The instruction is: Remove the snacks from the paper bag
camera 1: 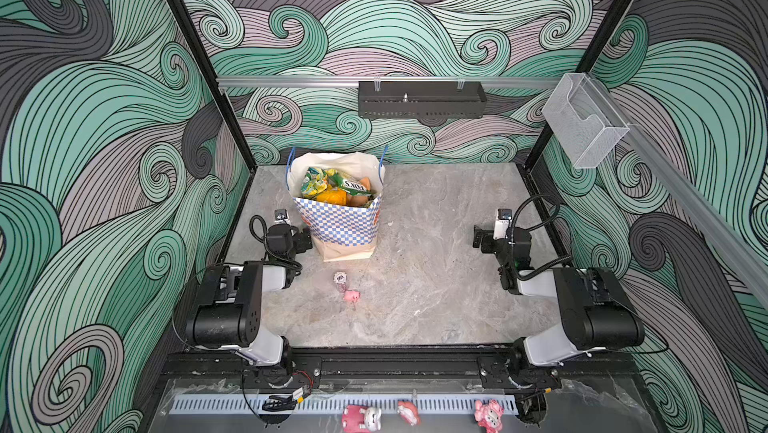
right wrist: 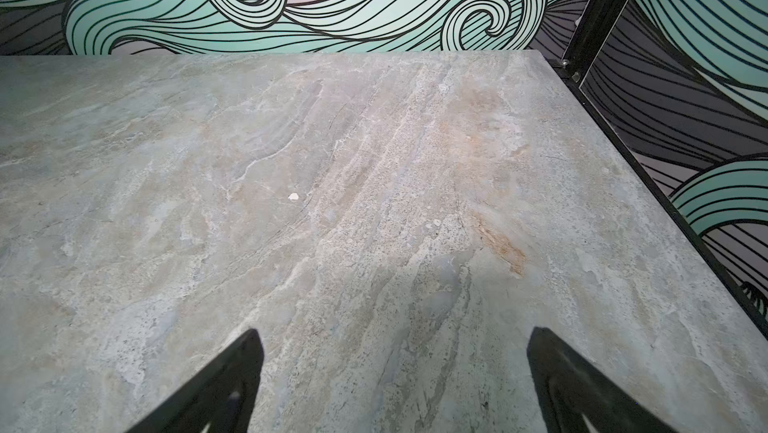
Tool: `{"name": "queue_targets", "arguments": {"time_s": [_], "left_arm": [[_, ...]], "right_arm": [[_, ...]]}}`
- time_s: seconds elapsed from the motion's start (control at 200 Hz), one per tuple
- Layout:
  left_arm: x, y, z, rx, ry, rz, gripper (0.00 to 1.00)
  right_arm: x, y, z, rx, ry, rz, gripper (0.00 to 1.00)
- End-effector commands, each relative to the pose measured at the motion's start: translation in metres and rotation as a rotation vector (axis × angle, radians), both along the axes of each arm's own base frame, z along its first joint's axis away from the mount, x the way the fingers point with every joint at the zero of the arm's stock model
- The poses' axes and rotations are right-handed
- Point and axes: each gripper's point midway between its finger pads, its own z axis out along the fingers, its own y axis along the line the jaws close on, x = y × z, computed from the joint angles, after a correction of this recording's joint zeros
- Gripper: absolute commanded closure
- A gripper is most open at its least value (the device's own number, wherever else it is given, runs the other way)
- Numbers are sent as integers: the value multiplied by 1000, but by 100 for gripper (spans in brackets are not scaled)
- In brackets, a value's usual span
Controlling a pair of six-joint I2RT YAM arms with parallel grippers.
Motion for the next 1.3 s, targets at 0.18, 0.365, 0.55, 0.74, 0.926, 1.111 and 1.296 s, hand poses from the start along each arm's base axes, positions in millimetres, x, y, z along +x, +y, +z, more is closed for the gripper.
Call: {"name": "queue_targets", "arguments": {"time_s": [0.18, 0.365, 0.55, 0.74, 0.926, 1.111, 1.296], "left_arm": [[7, -1, 13, 4, -42, -9, 1], [7, -1, 13, 4, -42, -8, 1], [7, -1, 14, 3, -42, -8, 1], [7, -1, 14, 4, -43, -8, 1], [7, -1, 13, 0, -41, -9, 2], [7, 0, 13, 1, -42, -9, 1], [6, -1, 15, -3, -41, -12, 1]], "right_arm": [[4, 2, 7, -2, -25, 11, 1], [4, 2, 5, 1, -20, 11, 1], [3, 2, 7, 3, -22, 13, 1], [4, -7, 24, 22, -3, -31, 1], [-27, -20, 84, 261, 191, -252, 1], [-78, 41, 168, 598, 252, -52, 1], [-141, 97, 213, 583, 415, 212, 1]]}}
